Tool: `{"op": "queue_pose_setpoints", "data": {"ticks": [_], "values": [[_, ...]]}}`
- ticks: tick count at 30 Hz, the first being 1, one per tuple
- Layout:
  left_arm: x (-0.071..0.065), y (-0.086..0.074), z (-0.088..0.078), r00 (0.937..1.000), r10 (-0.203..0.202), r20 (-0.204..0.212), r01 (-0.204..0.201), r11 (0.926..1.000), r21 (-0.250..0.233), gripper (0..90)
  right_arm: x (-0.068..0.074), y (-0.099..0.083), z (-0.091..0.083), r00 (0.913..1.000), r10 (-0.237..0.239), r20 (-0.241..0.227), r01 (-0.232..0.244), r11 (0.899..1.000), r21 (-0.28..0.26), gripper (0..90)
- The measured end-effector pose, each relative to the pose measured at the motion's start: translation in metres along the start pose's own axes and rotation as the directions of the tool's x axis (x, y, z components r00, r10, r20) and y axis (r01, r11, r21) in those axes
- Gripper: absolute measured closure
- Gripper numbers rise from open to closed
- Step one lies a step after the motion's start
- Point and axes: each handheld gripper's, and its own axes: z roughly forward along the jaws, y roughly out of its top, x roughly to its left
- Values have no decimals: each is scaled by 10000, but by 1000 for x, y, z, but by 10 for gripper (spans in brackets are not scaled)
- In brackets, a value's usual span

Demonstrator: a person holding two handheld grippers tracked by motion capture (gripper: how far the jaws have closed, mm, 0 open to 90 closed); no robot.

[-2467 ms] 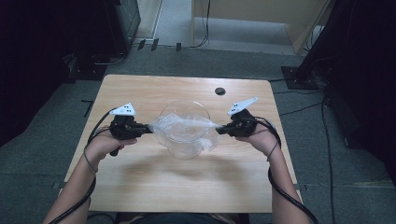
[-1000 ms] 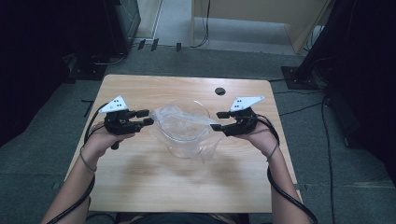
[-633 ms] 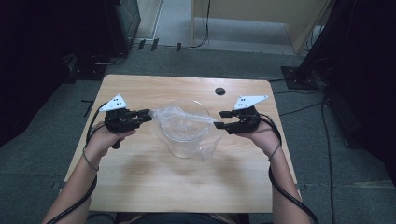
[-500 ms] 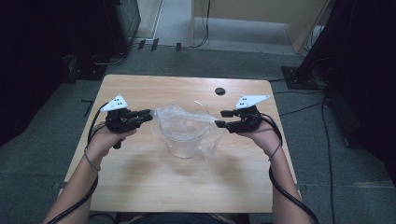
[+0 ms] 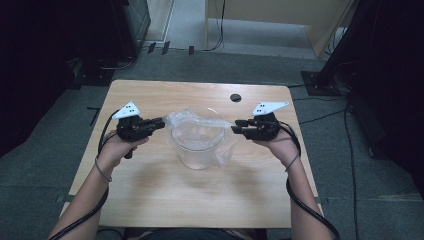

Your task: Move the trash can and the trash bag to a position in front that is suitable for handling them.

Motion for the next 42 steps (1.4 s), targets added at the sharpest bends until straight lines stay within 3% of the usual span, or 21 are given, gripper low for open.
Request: {"op": "queue_pose_setpoints", "data": {"ticks": [28,42], "values": [[6,-1,27,9998,-25,-176,21,9997,-248,798,-8,-5,29,9955,155,930,-119,9992,-395,710],[1,-2,29,9995,158,262,-158,9999,0,802,-4,-1,40,9968,-152,780,181,9992,-363,722]]}}
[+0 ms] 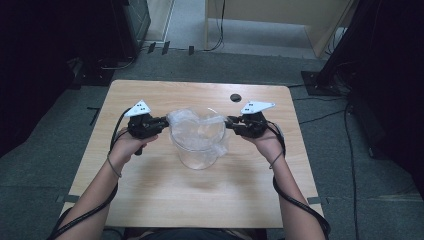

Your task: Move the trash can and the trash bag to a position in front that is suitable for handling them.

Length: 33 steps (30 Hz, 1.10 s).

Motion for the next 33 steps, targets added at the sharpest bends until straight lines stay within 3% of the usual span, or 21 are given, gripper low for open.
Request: {"op": "queue_pose_setpoints", "data": {"ticks": [3,7,10,14,16,22,27,31,33], "values": [[0,0,-4,10000,98,16,-98,9999,81,787,-1,-1,-2,9999,23,-109,-23,10000,9,682],[5,4,-14,10000,34,-58,-35,10000,-30,670,-5,-2,-11,9998,-76,-156,77,10000,38,595],[6,7,-23,9998,134,130,-132,9999,-110,580,-7,-2,-20,9998,-74,-211,73,10000,-44,530],[4,13,-36,9987,268,429,-256,9993,-265,536,-7,1,-28,9986,-65,-524,57,9999,-142,483],[1,15,-39,9972,518,541,-504,9984,-257,506,-5,3,-31,9977,-92,-674,82,9998,-154,463],[-8,23,-40,9939,857,693,-831,9957,-398,457,1,11,-37,9975,-148,-690,118,9990,-436,453],[-19,32,-42,9885,1268,826,-1241,9916,-367,392,6,14,-39,9969,-191,-770,162,9992,-370,456],[-23,39,-39,9856,1501,776,-1461,9878,-546,398,8,14,-36,9965,-346,-765,336,9993,-139,471],[-21,42,-37,9886,1378,601,-1331,9881,-766,433,9,13,-34,9974,-373,-612,373,9993,-27,495]]}}
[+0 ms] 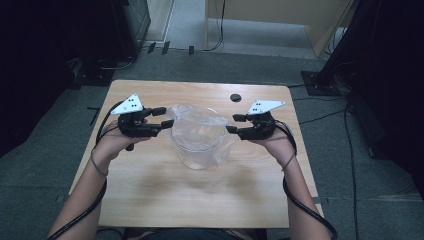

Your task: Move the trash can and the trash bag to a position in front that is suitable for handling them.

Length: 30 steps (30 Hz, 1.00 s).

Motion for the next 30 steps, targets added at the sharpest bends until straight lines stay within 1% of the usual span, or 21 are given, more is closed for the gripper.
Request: {"op": "queue_pose_setpoints", "data": {"ticks": [1,3,4,6,8,10,12,13,16,20,22,24,26,28,30], "values": [[1,0,1,9999,-83,-77,82,9999,-68,456,0,0,1,9999,-22,100,21,10000,28,512],[4,1,1,9999,-66,-159,64,9999,-143,513,-2,-1,2,9998,41,206,-42,10000,60,555],[5,1,1,9997,-76,-210,73,9999,-149,529,-2,-2,2,9997,104,211,-105,9999,36,575],[9,2,2,9994,-185,-295,181,9997,-134,591,-4,-2,3,9995,213,246,-213,9998,-12,628],[13,1,6,9990,-231,-389,229,9997,-60,623,-4,-1,5,9993,303,239,-302,9995,-64,668],[16,1,11,9982,-309,-516,312,9995,56,640,-4,-1,7,9993,330,190,-330,9995,-13,694],[19,-1,15,9976,-315,-625,325,9994,149,655,-3,-1,9,9995,235,215,-238,9996,131,720],[20,-1,18,9973,-375,-630,386,9991,155,667,-4,-1,11,9996,187,230,-192,9996,198,734],[23,-1,23,9971,-413,-646,424,9990,163,699,-4,-1,14,9995,259,162,-263,9993,275,777],[25,-2,30,9956,-539,-765,554,9983,175,756,-4,0,15,9994,304,162,-310,9990,335,860],[27,-4,33,9951,-563,-812,585,9980,255,782,-4,1,15,9993,332,167,-338,9987,372,878],[27,-6,35,9949,-451,-901,490,9979,420,791,-4,1,15,9992,371,165,-377,9987,357,885],[28,-7,36,9944,-339,-1001,383,9983,429,827,-5,1,16,9992,316,232,-323,9989,328,885],[29,-9,38,9929,-340,-1139,385,9986,370,864,-6,1,17,9991,347,255,-355,9989,313,885],[32,-13,40,9909,-363,-1297,412,9985,359,882,-8,1,19,9991,330,273,-338,9989,313,877]]}}
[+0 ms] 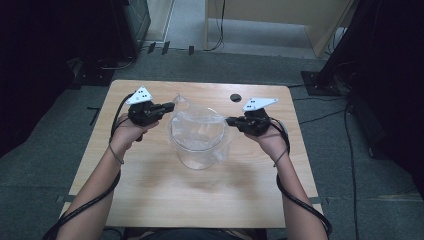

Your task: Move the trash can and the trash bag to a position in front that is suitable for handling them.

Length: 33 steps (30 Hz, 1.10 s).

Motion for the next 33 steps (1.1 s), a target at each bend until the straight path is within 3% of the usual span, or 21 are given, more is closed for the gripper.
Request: {"op": "queue_pose_setpoints", "data": {"ticks": [4,9,11,18,22,28,31,33], "values": [[4,-5,5,9998,-108,-184,109,9999,40,895,-5,-1,4,10000,58,54,-57,10000,-22,838],[6,-10,8,9994,-260,-249,263,9996,106,895,-8,2,2,9998,81,-174,-91,9984,-560,645],[6,-11,9,9992,-290,-262,294,9995,129,894,-8,4,0,9996,39,-270,-59,9973,-737,633],[6,-8,7,9990,-319,-324,318,9995,-35,890,-4,12,1,9967,-427,-690,367,9957,-854,473],[6,-8,7,9986,-457,-265,457,9990,14,892,-1,15,-5,9946,-676,-783,622,9957,-693,454],[8,-7,8,9971,-765,-15,765,9967,278,895,0,18,-15,9960,-401,-803,321,9947,-981,474],[8,-5,9,9968,-803,50,800,9958,443,895,3,23,-10,9966,-207,-794,105,9918,-1270,498],[9,-2,10,9958,-898,170,888,9945,550,895,4,25,-3,9965,-188,-815,93,9934,-1147,510]]}}
